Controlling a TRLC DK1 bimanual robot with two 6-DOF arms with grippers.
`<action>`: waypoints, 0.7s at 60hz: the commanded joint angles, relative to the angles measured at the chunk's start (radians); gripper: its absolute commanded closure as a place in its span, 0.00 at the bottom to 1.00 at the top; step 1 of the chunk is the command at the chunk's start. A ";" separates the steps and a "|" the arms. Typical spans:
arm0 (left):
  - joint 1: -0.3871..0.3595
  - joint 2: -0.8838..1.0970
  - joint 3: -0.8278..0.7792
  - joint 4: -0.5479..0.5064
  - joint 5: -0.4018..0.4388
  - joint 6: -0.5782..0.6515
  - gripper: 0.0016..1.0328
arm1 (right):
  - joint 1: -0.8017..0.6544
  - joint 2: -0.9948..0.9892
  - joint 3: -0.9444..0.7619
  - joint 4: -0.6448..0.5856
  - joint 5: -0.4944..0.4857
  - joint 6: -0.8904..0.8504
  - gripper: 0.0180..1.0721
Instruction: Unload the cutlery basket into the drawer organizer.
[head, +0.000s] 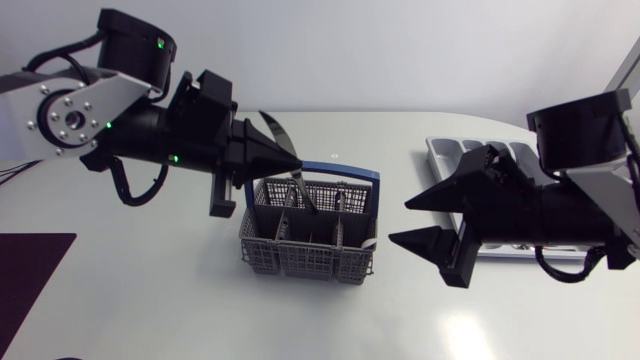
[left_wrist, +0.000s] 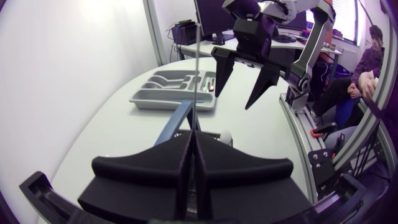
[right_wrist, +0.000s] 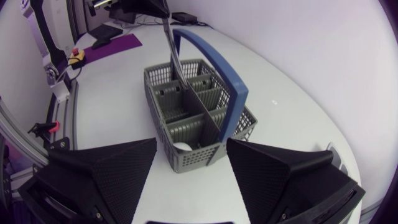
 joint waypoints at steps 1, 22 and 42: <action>-0.027 -0.033 0.081 -0.035 0.006 -0.037 0.97 | 0.001 0.006 0.073 -0.026 -0.046 0.037 0.22; -0.079 0.011 0.280 -0.173 0.072 -0.185 0.97 | 0.009 0.102 0.178 -0.031 -0.230 0.074 0.18; -0.102 0.096 0.405 -0.282 0.164 -0.262 0.97 | 0.055 0.138 0.222 0.015 -0.269 0.106 0.18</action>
